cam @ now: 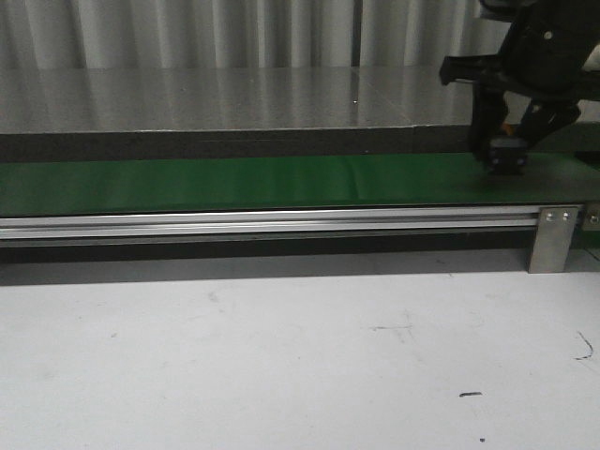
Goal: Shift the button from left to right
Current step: 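Grasp the button on the belt with the right gripper, then lift the button and lower it into the green bin, then release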
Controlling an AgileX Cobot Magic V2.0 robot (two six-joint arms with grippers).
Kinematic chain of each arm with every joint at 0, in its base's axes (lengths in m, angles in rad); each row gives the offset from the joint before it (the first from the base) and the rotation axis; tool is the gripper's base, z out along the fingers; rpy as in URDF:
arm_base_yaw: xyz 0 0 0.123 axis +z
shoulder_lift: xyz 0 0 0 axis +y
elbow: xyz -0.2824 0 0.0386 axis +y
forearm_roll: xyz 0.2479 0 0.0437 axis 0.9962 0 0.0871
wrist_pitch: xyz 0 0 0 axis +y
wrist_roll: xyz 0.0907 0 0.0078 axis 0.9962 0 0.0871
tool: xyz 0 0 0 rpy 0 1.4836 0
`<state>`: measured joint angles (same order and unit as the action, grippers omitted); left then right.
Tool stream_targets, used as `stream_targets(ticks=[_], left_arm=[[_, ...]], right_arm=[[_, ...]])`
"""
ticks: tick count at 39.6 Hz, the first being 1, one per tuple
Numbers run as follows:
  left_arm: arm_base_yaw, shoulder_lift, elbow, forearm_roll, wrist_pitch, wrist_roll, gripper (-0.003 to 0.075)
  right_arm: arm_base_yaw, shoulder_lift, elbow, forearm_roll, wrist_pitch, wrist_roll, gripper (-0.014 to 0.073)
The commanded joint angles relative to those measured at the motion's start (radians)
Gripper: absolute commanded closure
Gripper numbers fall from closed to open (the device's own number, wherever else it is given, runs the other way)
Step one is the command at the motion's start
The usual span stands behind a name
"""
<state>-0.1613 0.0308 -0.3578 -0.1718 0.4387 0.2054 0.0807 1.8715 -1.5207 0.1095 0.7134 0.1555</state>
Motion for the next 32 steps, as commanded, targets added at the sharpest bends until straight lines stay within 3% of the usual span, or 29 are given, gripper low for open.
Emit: stream_targets(ticks=[1, 13, 22, 25, 32], left_arm=[[-0.008, 0.011, -0.023, -0.016, -0.076, -0.004, 0.0741], [-0.008, 0.011, -0.023, -0.016, -0.076, -0.004, 0.0741], [-0.008, 0.011, -0.023, -0.016, -0.076, -0.004, 0.0741], [-0.008, 0.011, -0.023, -0.016, -0.076, -0.004, 0.0741], [-0.008, 0.011, -0.023, -0.016, -0.076, -0.004, 0.0741]], right_arm=[[-0.074, -0.083, -0.047, -0.024, -0.033, -0.002, 0.0391], [-0.333, -0.029, -0.052, -0.153, -0.069, -0.002, 0.0391], [-0.441, 0.065, -0.052, -0.168, -0.044, -0.002, 0.0384], [-0.454, 0.084, -0.052, -0.17, -0.034, -0.002, 0.0326], [-0.455, 0.097, -0.052, -0.203, -0.024, -0.002, 0.0084]])
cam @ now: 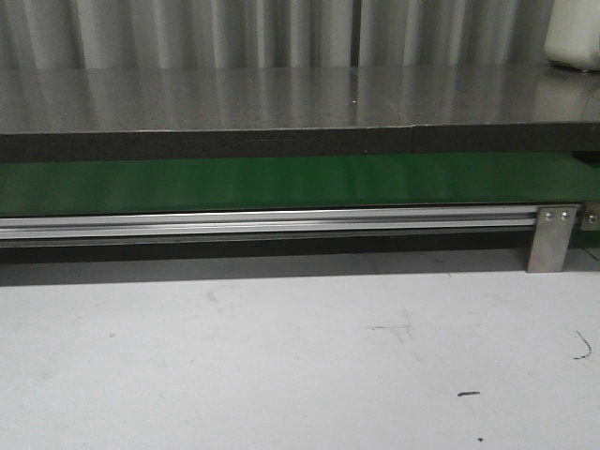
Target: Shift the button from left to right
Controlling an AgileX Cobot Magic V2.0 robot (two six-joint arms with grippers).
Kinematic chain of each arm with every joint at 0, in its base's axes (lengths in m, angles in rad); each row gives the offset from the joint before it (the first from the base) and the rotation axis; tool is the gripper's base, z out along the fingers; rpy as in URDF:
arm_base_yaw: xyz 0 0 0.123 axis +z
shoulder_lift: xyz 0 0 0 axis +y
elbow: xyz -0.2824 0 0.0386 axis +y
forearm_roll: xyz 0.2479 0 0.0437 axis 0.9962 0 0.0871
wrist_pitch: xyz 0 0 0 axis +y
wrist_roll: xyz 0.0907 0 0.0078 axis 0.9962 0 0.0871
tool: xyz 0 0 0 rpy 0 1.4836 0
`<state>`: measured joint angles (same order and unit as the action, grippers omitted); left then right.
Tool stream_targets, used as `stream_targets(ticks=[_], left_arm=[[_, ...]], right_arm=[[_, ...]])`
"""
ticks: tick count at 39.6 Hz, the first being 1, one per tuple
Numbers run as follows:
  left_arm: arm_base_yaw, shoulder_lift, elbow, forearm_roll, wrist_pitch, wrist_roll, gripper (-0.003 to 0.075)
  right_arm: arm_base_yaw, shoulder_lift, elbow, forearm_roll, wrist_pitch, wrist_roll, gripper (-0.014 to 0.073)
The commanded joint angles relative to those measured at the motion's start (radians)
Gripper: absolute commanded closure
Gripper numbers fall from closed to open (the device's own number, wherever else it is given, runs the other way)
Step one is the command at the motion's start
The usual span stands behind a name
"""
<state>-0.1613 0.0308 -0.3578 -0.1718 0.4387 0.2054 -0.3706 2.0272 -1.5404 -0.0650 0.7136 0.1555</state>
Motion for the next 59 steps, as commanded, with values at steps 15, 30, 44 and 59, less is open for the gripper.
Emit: stream_targets(ticks=[15, 30, 44, 59], left_arm=[[-0.008, 0.011, -0.023, -0.016, -0.076, -0.004, 0.0741], [-0.008, 0.011, -0.023, -0.016, -0.076, -0.004, 0.0741], [-0.008, 0.011, -0.023, -0.016, -0.076, -0.004, 0.0741], [-0.008, 0.011, -0.023, -0.016, -0.076, -0.004, 0.0741]], right_arm=[[0.095, -0.261, -0.035, -0.022, -0.036, -0.002, 0.0181], [0.339, -0.473, 0.01, -0.022, -0.039, -0.025, 0.0661], [0.512, -0.893, 0.556, -0.021, -0.388, -0.027, 0.0661], [0.57, -1.444, 1.049, -0.021, -0.578, -0.023, 0.0661]])
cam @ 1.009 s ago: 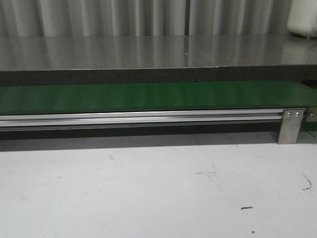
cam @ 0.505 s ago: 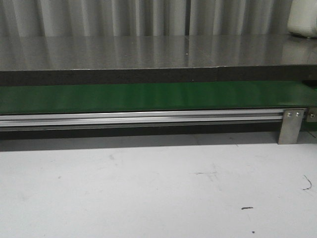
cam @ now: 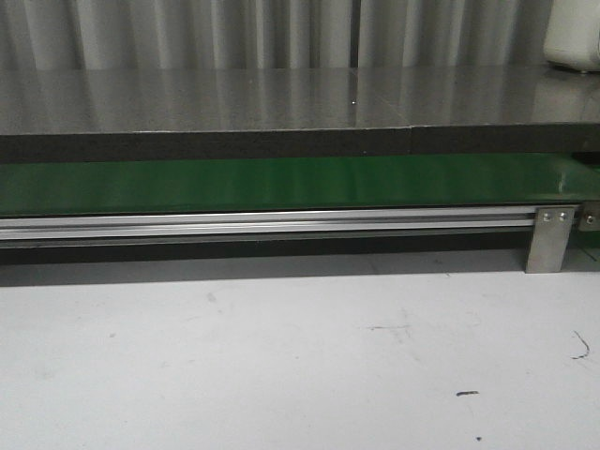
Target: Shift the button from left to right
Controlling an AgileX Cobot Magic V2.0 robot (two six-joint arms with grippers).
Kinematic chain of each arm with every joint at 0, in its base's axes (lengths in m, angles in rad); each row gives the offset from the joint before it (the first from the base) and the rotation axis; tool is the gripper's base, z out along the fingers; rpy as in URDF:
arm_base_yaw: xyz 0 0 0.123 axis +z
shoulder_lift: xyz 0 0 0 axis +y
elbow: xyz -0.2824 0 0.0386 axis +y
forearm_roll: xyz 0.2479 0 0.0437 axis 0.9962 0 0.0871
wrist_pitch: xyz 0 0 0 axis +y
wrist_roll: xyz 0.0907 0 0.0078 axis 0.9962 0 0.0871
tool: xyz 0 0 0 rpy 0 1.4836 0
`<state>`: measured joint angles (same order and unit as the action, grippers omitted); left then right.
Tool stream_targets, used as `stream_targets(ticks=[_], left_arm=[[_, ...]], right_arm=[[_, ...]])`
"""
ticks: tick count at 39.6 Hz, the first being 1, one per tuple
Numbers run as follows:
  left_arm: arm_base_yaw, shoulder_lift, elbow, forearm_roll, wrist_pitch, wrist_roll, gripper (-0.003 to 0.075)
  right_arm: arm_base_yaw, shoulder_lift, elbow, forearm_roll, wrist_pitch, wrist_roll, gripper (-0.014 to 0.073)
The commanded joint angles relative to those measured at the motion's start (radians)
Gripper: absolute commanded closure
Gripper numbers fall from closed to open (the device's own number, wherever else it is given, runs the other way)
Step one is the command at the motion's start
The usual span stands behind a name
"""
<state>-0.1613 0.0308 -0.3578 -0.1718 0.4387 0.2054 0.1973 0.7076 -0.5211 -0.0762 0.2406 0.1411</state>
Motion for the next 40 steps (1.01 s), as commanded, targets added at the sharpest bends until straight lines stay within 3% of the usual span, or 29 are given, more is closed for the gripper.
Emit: stream_targets(ticks=[1, 9, 15, 40], left_arm=[[-0.008, 0.011, -0.023, -0.016, -0.076, -0.004, 0.0741], [-0.008, 0.011, -0.023, -0.016, -0.076, -0.004, 0.0741], [-0.008, 0.011, -0.023, -0.016, -0.076, -0.004, 0.0741], [-0.008, 0.011, -0.023, -0.016, -0.076, -0.004, 0.0741]], right_arm=[[0.002, -0.16, 0.051, -0.01, -0.103, -0.009, 0.0661], [0.002, -0.458, 0.169, -0.01, -0.087, -0.009, 0.0661], [0.002, -0.572, 0.213, -0.01, -0.08, -0.009, 0.0661], [0.002, -0.588, 0.216, -0.01, -0.079, -0.009, 0.0661]])
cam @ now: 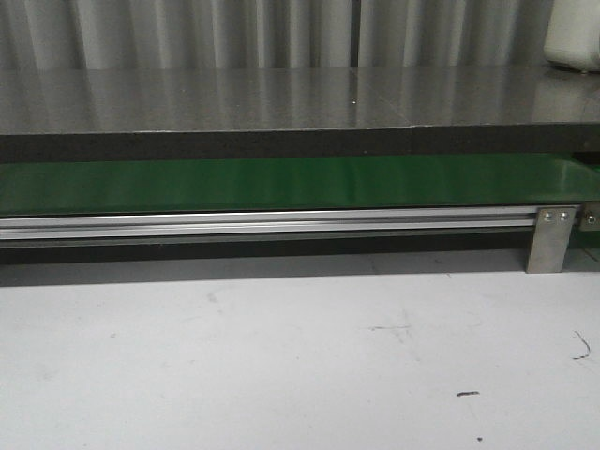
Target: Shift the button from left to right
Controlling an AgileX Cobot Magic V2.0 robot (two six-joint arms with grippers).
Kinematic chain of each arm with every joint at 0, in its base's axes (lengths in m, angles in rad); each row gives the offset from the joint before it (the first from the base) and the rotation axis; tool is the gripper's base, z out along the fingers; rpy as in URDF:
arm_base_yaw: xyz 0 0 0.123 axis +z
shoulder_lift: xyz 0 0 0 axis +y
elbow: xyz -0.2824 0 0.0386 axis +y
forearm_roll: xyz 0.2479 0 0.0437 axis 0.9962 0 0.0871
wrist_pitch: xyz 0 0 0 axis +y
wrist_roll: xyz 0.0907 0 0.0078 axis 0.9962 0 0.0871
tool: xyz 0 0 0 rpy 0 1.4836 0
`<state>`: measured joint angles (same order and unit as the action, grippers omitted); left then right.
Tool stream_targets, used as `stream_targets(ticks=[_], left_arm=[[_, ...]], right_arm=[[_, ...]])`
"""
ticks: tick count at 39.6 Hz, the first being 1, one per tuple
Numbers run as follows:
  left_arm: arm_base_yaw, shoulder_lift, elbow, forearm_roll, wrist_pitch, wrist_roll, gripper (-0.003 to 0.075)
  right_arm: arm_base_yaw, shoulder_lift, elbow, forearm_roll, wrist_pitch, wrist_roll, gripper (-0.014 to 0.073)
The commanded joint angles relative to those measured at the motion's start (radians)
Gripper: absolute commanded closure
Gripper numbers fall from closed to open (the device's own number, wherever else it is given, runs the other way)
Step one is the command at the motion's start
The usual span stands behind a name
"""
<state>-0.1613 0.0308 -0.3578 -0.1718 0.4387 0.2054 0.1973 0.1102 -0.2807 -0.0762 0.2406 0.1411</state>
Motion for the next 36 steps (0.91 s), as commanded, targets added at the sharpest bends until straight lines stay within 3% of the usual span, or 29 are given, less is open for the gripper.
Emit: stream_targets(ticks=[1, 18, 24, 36], left_arm=[[-0.008, 0.011, -0.023, -0.016, -0.076, -0.004, 0.0741], [-0.002, -0.019, 0.015, 0.017, -0.095, -0.006, 0.0741], [0.042, -0.054, 0.094, 0.069, -0.13, -0.119, 0.0741], [0.131, -0.055, 0.353, 0.071, -0.324, -0.137, 0.0741]], right_arm=[[0.002, 0.009, -0.024, -0.01, -0.079, -0.009, 0.0661], [0.002, 0.009, -0.024, -0.01, -0.079, -0.009, 0.0661], [0.002, 0.009, -0.024, -0.01, -0.078, -0.009, 0.0661], [0.002, 0.009, -0.024, -0.01, -0.073, -0.009, 0.0661]])
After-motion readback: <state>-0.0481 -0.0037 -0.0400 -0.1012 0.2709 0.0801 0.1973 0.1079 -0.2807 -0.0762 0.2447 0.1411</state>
